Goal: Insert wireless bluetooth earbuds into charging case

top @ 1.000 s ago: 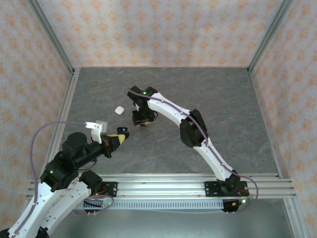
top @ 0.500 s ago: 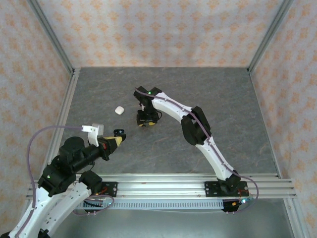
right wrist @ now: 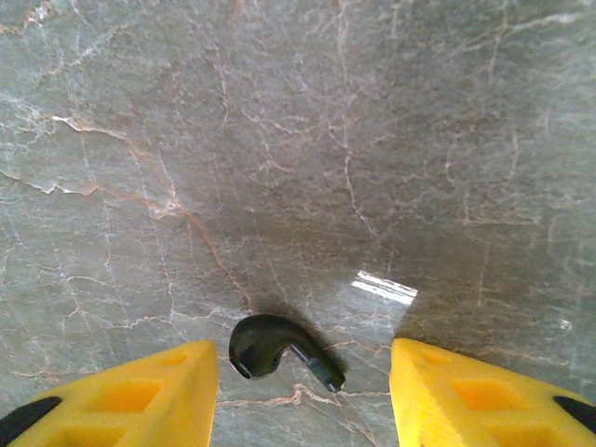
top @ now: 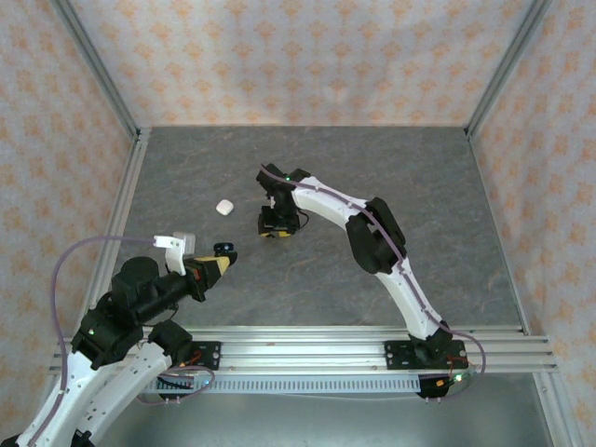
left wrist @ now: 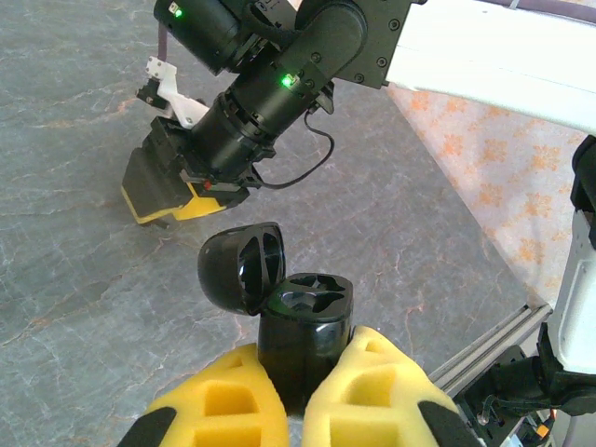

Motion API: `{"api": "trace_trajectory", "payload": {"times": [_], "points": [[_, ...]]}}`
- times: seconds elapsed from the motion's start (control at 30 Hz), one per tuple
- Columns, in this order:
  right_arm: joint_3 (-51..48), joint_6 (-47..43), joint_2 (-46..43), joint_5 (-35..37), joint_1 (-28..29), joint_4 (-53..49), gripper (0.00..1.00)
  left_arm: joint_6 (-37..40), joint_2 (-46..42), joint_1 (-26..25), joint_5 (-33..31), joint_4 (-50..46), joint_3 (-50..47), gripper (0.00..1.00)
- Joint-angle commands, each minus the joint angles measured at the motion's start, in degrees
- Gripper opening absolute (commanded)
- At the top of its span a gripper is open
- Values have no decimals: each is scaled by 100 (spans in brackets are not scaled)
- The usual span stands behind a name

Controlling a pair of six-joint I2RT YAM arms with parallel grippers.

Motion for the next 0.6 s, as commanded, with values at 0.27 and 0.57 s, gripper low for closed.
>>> {"api": "trace_trajectory", "payload": {"times": [0.27, 0.57], "points": [[-556, 618, -281, -1041, 270, 586, 52, -161, -86, 37, -84, -115, -36, 0], [-686, 636, -456, -1077, 275, 612, 52, -287, -152, 38, -126, -133, -75, 0]]}}
